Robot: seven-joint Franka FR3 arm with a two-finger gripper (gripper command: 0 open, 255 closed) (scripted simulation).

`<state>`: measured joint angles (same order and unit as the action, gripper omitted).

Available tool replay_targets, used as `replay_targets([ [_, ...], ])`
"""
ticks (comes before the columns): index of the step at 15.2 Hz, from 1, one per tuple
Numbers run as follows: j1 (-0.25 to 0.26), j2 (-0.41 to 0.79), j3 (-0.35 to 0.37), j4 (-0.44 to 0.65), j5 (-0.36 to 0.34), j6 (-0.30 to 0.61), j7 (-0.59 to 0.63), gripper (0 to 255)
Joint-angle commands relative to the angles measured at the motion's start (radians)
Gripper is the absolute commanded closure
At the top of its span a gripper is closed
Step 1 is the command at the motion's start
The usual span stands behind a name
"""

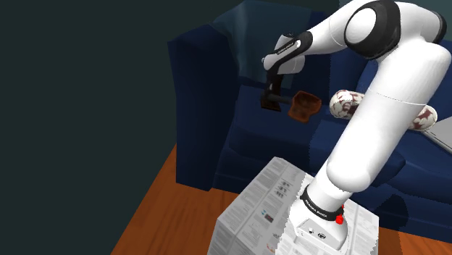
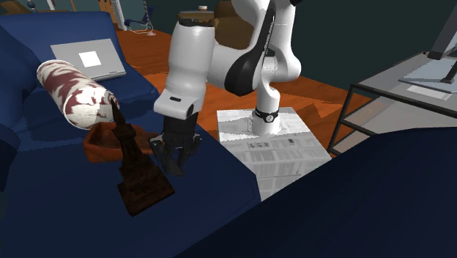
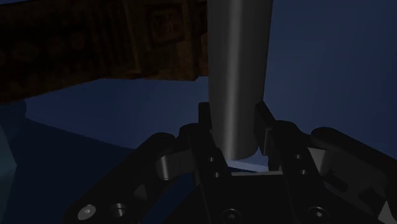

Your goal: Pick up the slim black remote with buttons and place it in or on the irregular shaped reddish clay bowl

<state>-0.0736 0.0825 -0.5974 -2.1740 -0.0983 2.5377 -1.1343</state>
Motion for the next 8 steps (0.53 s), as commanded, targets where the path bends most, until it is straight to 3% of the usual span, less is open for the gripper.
replay_targets([
  [1, 0.002, -0.015, -0.001, 0.012, -0.011, -0.026, 0.005, 255],
  [8, 0.009, -0.067, -0.001, 0.061, -0.044, -0.119, 0.02, 255],
])
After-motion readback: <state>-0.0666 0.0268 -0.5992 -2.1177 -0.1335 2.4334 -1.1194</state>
